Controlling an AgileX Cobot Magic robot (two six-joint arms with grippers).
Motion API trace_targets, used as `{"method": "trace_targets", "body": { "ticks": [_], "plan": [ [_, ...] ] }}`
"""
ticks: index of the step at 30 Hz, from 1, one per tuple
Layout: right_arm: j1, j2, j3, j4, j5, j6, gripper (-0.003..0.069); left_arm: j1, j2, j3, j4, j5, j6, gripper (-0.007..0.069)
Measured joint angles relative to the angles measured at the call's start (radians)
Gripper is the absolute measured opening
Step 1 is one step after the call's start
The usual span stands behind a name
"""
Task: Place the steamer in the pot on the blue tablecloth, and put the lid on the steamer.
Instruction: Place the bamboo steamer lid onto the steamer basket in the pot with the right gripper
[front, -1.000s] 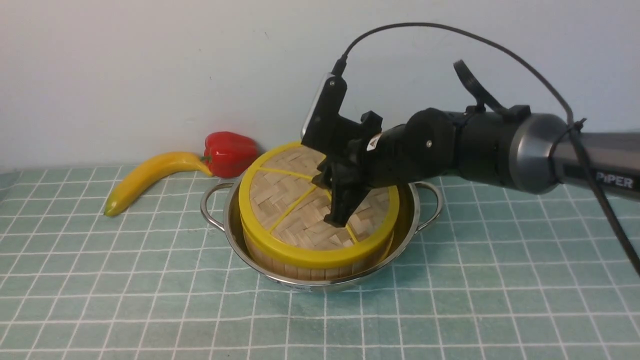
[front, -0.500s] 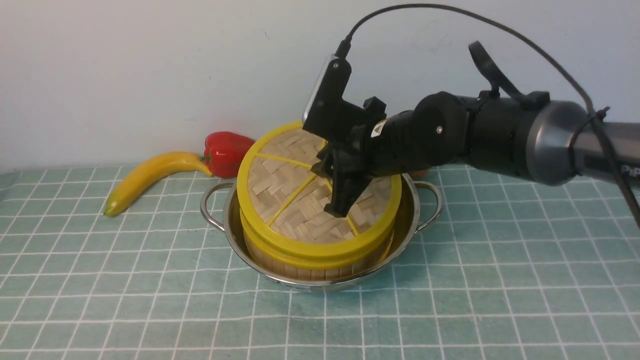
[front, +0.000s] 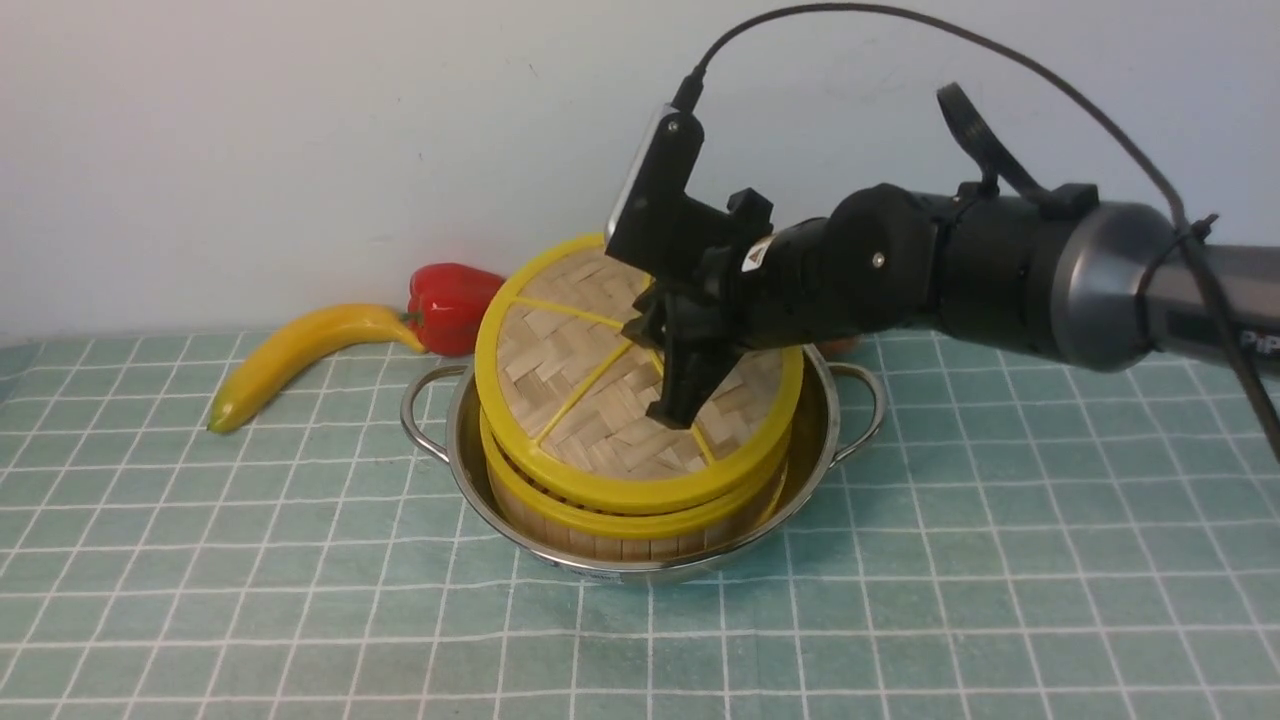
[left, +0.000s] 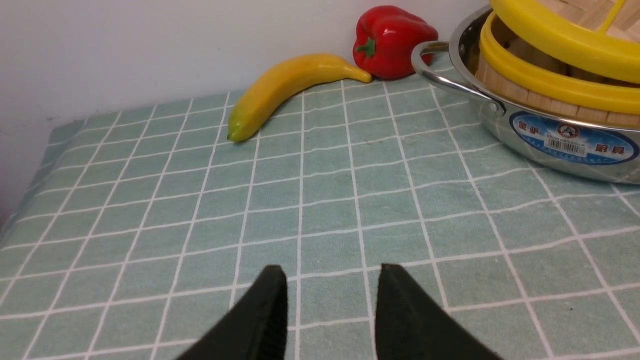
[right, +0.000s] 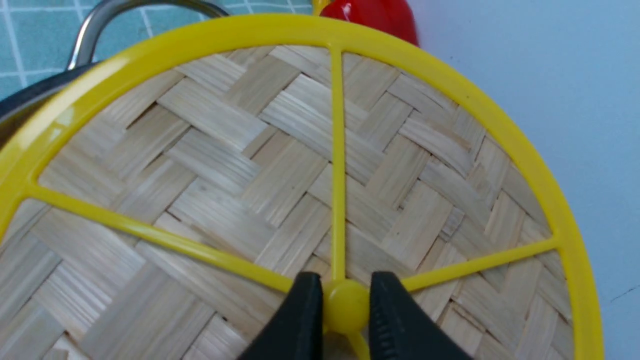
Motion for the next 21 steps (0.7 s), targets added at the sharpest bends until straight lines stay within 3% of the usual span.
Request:
{"method": "trace_targets", "body": {
  "ticks": [21],
  "plan": [
    [0.0, -0.034, -0.001, 0.026, 0.072, -0.002, 0.013, 0.0, 0.0, 0.0, 0.0, 0.0, 0.0, 0.0243]
  ]
}}
